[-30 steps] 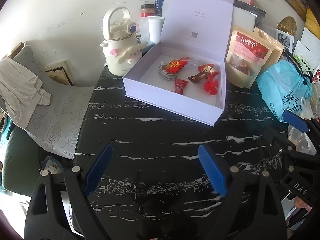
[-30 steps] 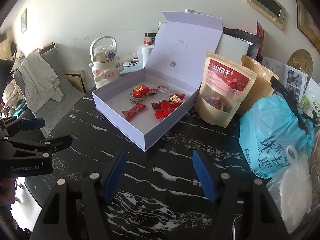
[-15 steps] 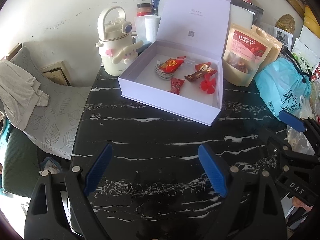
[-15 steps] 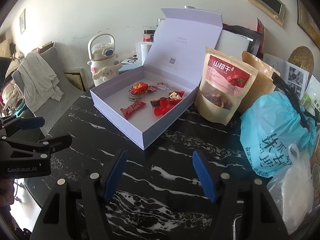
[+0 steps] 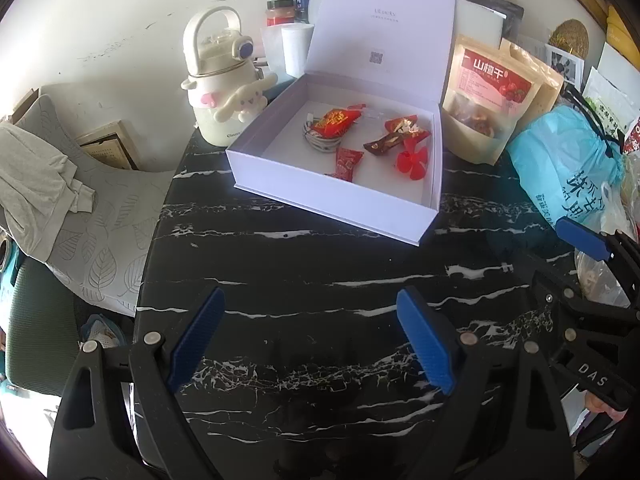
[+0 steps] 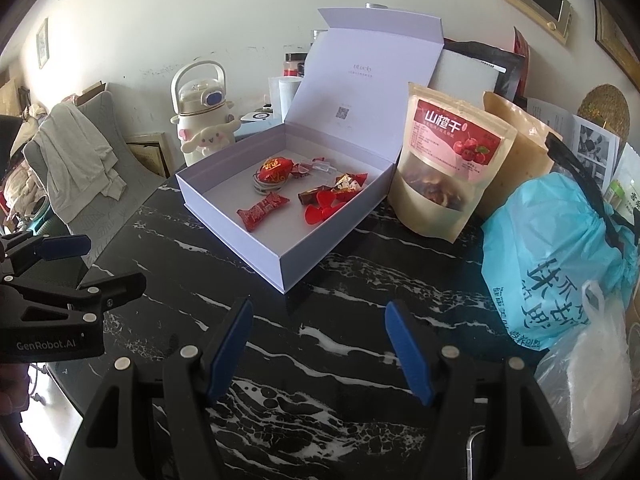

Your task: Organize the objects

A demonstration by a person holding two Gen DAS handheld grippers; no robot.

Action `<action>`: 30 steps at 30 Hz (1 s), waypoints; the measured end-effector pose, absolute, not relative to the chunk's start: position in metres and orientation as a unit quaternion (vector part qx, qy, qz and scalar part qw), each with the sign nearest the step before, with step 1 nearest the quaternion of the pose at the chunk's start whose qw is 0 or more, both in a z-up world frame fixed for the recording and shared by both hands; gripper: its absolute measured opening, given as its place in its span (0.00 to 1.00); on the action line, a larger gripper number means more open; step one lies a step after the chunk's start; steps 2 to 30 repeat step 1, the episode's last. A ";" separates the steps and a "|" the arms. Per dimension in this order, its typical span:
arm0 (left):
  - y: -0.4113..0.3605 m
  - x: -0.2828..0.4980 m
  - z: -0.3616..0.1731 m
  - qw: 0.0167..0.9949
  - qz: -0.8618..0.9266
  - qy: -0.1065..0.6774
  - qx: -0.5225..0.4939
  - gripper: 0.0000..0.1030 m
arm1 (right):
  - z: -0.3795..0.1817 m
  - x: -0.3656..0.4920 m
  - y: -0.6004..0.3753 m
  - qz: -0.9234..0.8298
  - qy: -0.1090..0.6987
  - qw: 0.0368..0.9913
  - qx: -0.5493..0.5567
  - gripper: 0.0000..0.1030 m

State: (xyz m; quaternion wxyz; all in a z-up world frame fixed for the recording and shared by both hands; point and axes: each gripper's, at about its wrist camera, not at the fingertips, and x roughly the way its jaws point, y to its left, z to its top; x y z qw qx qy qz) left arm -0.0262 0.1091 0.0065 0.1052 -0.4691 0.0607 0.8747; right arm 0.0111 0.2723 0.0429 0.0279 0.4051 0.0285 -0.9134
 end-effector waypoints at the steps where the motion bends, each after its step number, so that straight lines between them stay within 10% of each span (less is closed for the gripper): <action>1: 0.110 -0.026 0.006 0.105 0.874 0.062 -0.470 0.85 | 0.042 0.011 0.273 -0.913 0.028 0.028 0.406 0.68; 30: 0.110 -0.026 0.006 0.105 0.874 0.062 -0.470 0.85 | 0.042 0.011 0.273 -0.913 0.028 0.028 0.406 0.68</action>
